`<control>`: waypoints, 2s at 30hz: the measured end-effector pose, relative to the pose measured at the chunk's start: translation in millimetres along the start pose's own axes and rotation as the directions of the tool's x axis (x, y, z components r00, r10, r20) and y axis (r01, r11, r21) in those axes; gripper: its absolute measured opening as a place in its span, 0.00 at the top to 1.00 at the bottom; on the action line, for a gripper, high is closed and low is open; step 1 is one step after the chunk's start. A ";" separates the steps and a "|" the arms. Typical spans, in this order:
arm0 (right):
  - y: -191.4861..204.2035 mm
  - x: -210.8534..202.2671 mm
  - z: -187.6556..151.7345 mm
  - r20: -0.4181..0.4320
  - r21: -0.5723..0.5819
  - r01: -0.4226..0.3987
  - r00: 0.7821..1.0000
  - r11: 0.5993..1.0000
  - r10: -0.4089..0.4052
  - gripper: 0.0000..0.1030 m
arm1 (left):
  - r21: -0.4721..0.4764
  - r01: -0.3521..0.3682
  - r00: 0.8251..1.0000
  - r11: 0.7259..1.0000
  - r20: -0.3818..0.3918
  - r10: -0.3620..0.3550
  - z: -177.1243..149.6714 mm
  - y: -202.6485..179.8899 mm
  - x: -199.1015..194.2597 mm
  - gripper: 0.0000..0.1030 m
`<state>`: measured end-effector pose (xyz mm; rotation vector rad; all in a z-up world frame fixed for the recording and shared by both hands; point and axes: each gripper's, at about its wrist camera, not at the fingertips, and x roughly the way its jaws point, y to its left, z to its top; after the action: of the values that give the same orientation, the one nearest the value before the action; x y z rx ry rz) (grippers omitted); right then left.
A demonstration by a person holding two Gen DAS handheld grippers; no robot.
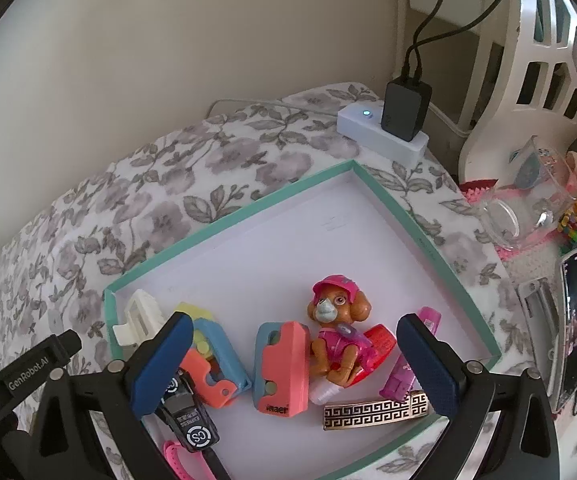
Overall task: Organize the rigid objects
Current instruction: 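Release both objects in the tray and withdraw both open tools, then reach the right gripper to the white round cap while the left approaches the white plug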
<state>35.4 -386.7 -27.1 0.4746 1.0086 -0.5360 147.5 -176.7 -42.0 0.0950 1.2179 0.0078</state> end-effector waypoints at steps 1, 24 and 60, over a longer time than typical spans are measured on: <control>0.3 0.8 -0.2 -0.005 0.000 -0.004 1.000 1.000 0.004 0.00 | 0.000 0.000 1.000 1.000 0.000 0.000 0.2 0.5 -0.2 0.03; 82.0 -6.5 -20.1 0.002 -0.200 -0.062 0.998 0.978 0.063 0.00 | -0.180 -0.111 0.994 0.977 -0.027 0.108 13.6 102.1 5.8 0.03; 250.0 39.3 -57.2 -0.127 -0.411 -0.343 0.939 0.844 0.320 0.00 | -0.404 -0.160 0.980 0.901 -0.172 0.097 26.3 219.6 78.6 0.03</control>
<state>169.4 -166.5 -56.5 0.2588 1.0326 0.0193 209.2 44.7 -89.6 -0.2029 1.3327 0.3975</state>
